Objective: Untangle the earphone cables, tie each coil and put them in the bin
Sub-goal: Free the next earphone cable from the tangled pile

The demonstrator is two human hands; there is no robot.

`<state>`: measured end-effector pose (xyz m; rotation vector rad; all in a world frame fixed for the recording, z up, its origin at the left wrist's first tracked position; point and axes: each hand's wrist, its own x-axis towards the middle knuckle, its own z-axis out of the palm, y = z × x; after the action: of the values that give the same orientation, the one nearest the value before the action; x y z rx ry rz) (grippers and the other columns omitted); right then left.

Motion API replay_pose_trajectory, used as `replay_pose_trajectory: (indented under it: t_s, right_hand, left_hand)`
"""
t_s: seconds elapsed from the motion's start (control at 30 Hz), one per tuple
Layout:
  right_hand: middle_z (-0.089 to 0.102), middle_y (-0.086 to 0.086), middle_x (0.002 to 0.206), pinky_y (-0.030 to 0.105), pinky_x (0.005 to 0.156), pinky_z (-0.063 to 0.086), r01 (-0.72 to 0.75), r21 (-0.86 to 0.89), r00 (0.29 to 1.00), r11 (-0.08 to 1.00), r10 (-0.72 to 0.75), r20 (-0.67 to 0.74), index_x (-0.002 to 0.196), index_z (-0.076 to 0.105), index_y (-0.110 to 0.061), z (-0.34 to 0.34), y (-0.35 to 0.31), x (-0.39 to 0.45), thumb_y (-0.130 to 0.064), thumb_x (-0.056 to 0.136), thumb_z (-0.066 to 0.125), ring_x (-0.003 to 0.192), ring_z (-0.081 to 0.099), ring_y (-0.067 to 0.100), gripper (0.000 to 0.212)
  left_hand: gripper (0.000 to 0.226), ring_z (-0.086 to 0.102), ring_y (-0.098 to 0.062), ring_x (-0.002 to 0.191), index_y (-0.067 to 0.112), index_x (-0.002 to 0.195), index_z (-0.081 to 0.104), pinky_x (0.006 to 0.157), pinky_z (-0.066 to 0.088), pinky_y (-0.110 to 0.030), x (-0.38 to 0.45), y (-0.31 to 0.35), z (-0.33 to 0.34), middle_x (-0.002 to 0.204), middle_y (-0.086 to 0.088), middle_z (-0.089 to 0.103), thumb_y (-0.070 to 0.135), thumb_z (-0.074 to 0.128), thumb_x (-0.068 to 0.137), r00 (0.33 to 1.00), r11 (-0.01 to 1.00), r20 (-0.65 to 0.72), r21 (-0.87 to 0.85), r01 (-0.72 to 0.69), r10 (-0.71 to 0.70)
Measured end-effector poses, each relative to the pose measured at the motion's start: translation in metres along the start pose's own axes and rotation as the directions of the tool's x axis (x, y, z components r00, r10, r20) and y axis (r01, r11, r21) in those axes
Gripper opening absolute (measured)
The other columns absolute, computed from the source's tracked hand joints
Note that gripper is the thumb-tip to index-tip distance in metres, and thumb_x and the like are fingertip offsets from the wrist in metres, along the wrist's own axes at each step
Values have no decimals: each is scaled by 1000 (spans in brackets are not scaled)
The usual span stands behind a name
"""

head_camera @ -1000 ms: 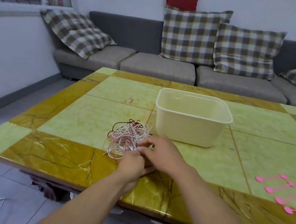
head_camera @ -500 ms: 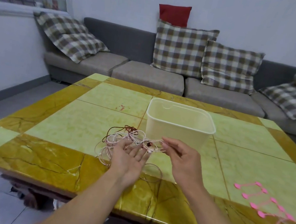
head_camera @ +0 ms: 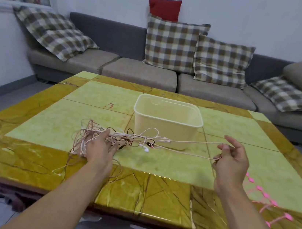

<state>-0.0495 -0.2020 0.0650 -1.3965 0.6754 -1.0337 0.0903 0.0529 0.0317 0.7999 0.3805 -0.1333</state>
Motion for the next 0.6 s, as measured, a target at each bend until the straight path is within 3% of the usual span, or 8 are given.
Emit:
replay_pose_trajectory:
  t_s: [0.1,0.2,0.27,0.33,0.4,0.5,0.6]
  right_hand:
    - [69,2,97,34,61,42,-16,-183,997,983,29,66,99,66,-34,-11,9,6,-8,105,47,64,53,16,33]
    - [71,2,96,29,64,45,-41,-435,952,899,167,255,97,68,-30,-17,15,6,-5,101,48,73,60,19,31]
    - [71,-4,93,26,63,46,42,-629,869,777,281,406,93,69,-28,-18,21,3,-9,96,59,78,64,19,22]
    - [65,-11,102,28,81,49,185,-764,838,618,306,451,93,67,-32,-13,25,-4,-21,91,71,96,63,16,12]
    - [61,-9,112,31,92,48,257,-769,855,585,233,463,101,68,-33,-2,26,-10,-28,89,75,109,59,16,14]
    - [64,-11,113,30,89,47,311,-665,829,679,149,540,106,69,-32,21,24,-21,-32,89,75,108,59,12,18]
    - [65,-12,110,28,86,46,347,-588,743,731,168,648,117,66,-31,47,27,-35,-36,89,76,104,61,11,31]
  left_hand:
    - [61,66,-17,84,8,147,40,89,59,-41,-2,1,0,117,-12,60,6,68,93,998,992,-42,121,-44,50]
    - [54,68,-19,79,-3,140,45,86,61,-40,-1,-4,-2,96,-12,63,0,69,91,996,948,-59,314,-46,68]
    - [44,65,-22,79,-10,131,52,85,60,-38,-3,-7,-3,86,-12,63,-3,68,90,996,914,-63,405,-26,56]
    - [46,64,-25,82,-7,135,48,90,59,-40,-8,-9,-1,88,-13,63,-7,63,92,997,888,-60,461,-6,38]
    - [50,61,-26,86,1,142,44,91,55,-39,-12,-10,-1,92,-12,63,-7,58,95,999,870,-39,493,-9,32]
    - [42,60,-21,86,0,136,51,79,50,-34,-15,-8,-5,103,-11,63,-3,58,95,999,795,19,605,-49,47]
    - [69,60,-24,110,14,154,32,98,46,-41,-23,-3,-11,136,-11,54,3,61,93,999,774,26,633,-33,22]
